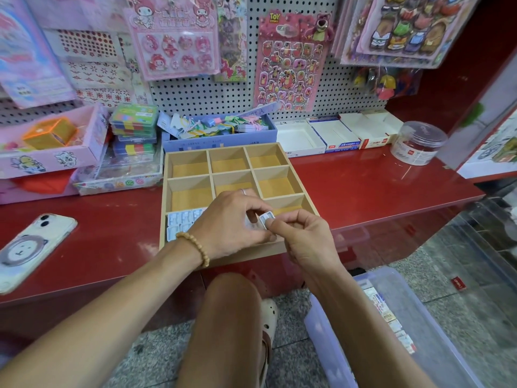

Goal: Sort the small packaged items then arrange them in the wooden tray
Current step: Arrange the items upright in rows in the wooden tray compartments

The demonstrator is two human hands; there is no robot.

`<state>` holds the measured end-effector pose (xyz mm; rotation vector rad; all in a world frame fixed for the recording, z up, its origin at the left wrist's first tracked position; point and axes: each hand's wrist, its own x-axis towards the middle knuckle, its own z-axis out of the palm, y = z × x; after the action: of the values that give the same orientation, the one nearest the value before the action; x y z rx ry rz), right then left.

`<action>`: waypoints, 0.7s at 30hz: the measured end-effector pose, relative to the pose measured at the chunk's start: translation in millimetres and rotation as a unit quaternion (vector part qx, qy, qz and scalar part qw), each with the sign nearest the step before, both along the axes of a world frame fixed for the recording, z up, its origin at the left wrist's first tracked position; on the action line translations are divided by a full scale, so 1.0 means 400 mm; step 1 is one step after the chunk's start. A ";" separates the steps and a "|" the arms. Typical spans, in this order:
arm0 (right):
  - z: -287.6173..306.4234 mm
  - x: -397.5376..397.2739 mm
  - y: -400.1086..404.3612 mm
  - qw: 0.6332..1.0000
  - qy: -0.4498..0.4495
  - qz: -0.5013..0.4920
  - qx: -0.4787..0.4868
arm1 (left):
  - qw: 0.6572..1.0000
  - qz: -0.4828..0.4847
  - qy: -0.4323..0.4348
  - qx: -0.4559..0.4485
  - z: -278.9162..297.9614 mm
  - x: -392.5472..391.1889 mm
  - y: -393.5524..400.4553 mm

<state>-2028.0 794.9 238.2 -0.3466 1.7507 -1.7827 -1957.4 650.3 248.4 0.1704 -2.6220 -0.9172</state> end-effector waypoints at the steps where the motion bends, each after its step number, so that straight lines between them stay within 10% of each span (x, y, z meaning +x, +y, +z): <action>1: 0.000 -0.001 -0.003 1.000 -0.001 0.000 0.008 | 1.000 0.005 -0.003 -0.011 0.001 0.003 -0.009; 9: -0.016 -0.076 0.013 0.993 -0.105 -0.051 -0.019 | 0.949 0.053 -0.209 -0.230 -0.011 -0.002 -0.088; 21: -0.046 -0.089 0.060 0.995 -0.060 -0.083 -0.011 | 0.904 0.034 -0.263 -0.335 -0.069 -0.046 -0.085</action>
<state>-2063.5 819.1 219.9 -0.1031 1.7190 -1.8987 -1975.7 616.1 220.8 0.3619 -3.2218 0.1265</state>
